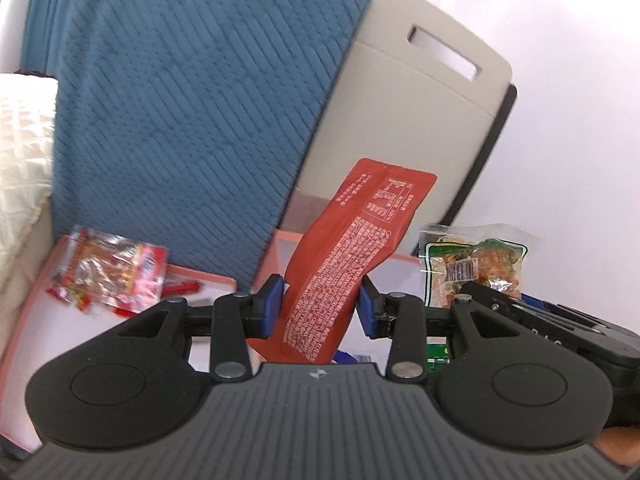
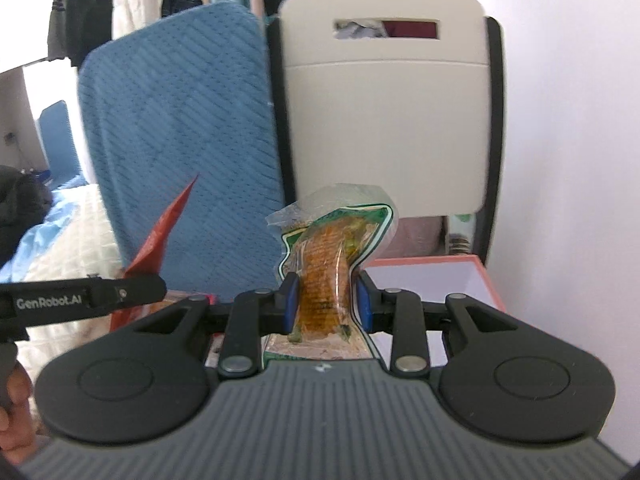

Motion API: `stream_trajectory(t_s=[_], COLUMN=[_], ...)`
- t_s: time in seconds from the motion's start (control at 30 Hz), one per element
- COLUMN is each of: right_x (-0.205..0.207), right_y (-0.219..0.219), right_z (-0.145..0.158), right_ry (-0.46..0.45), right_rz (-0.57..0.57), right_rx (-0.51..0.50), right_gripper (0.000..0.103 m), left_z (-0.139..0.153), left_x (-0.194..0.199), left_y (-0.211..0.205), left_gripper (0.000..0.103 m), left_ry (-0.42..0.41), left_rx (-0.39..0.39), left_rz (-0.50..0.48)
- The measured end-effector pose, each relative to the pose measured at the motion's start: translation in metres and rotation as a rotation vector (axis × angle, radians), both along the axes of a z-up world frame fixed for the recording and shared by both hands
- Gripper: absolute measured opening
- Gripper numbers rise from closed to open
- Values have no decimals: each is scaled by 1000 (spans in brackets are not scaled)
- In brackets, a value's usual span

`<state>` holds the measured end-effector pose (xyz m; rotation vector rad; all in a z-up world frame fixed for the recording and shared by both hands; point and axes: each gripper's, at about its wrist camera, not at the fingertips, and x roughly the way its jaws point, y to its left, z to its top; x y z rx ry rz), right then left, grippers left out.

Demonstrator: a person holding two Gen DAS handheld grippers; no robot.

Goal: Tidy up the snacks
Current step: 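Open the left gripper over the box while right opens to drop its pack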

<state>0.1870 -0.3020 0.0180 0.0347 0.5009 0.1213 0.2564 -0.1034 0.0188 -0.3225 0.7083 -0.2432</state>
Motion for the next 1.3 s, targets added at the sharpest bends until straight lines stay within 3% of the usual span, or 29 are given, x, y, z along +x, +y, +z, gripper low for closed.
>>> stream_trajectory(t_s=[0.57, 0.6, 0.67, 0.83, 1.03, 1.3], right_x=[35, 38, 42, 47, 49, 34], right_y=[-62, -63, -66, -72, -78, -71], right_z=[-72, -76, -85, -107, -115, -89], right_ry=[139, 147, 170, 223, 234, 164], right_rz=[-90, -93, -101, -116, -123, -86], right_rx=[4, 2, 11, 33, 55, 94], right_gripper=[32, 26, 24, 24, 24, 25], left_z=[-77, -82, -90, -103, -99, -58], left_x=[38, 40, 42, 46, 45, 25], left_y=[-80, -82, -86, -95, -94, -75], left_gripper=[45, 45, 45, 57, 58, 58], left_ry=[160, 166, 183, 209, 186, 91], left_rx=[34, 32, 23, 37, 46, 48], left_rz=[-120, -123, -131, -156, -157, -147])
